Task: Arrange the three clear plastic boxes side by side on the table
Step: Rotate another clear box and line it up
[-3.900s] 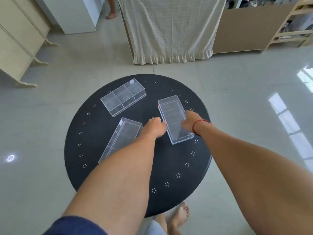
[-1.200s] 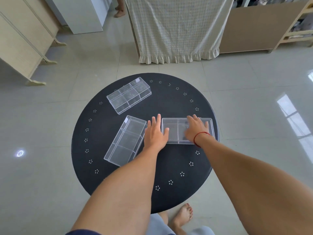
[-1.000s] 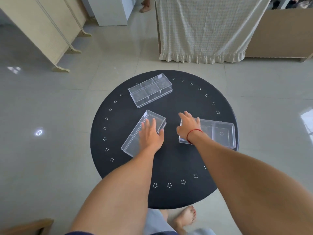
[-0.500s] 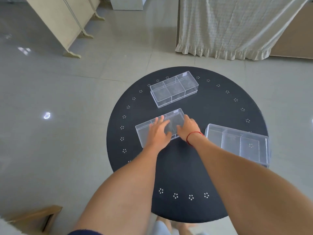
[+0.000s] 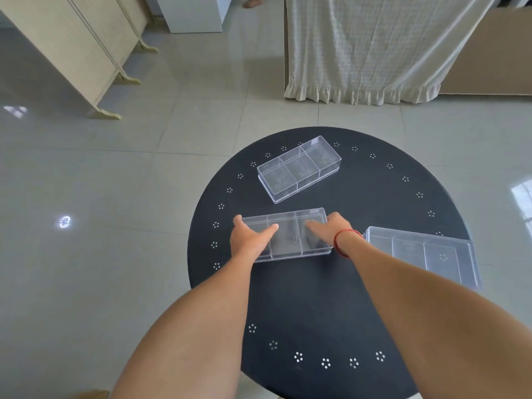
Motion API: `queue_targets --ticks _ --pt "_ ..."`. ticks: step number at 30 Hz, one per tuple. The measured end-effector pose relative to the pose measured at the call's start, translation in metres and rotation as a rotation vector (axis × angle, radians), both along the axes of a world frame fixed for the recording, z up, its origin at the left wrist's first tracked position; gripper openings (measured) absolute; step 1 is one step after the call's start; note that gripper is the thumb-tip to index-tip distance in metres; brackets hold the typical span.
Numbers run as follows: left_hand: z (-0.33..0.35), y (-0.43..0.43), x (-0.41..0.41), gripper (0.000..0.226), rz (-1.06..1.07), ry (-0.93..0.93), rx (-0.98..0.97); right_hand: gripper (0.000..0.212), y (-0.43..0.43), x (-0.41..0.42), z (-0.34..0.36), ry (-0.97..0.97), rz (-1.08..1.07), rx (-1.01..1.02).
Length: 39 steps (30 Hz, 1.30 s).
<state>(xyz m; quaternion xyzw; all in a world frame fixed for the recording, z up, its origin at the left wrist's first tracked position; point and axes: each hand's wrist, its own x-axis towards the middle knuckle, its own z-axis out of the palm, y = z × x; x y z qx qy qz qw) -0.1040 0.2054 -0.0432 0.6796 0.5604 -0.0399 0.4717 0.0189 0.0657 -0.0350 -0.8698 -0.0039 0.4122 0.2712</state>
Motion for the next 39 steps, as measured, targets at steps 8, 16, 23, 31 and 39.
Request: queue_targets --ticks 8,16,23,31,39 --pt "0.003 0.003 0.012 0.093 0.051 0.031 0.055 0.085 0.011 0.0 0.0 -0.044 -0.131 0.028" --pt "0.015 -0.004 0.019 0.08 0.102 -0.138 0.183 0.075 0.007 -0.003 0.014 -0.199 -0.226 0.206" --pt "0.029 -0.023 0.006 0.06 0.133 -0.287 0.176 0.061 -0.008 -0.011 0.024 -0.246 -0.352 0.277" --pt "0.025 -0.035 -0.009 0.025 0.063 -0.209 0.24 0.055 -0.025 -0.03 0.029 -0.239 -0.27 0.224" --pt "0.009 -0.047 -0.028 0.036 -0.098 -0.042 0.169 0.073 -0.03 -0.045 0.015 -0.167 -0.091 0.037"
